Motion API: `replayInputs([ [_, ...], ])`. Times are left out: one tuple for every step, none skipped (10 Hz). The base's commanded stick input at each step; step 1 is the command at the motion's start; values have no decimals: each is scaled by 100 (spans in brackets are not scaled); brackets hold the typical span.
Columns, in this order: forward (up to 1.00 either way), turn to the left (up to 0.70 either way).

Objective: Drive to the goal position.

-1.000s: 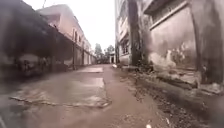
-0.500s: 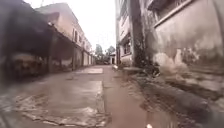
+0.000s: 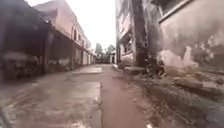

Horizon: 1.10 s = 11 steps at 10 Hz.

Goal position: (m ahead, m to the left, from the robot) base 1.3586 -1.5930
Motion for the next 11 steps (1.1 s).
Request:
replayInputs([
  [85,0],
  [85,0],
  [0,0],
  [0,0],
  [0,0],
  [0,0],
  [0,0],
  [0,0],
  [0,0],
  [0,0],
  [0,0],
])
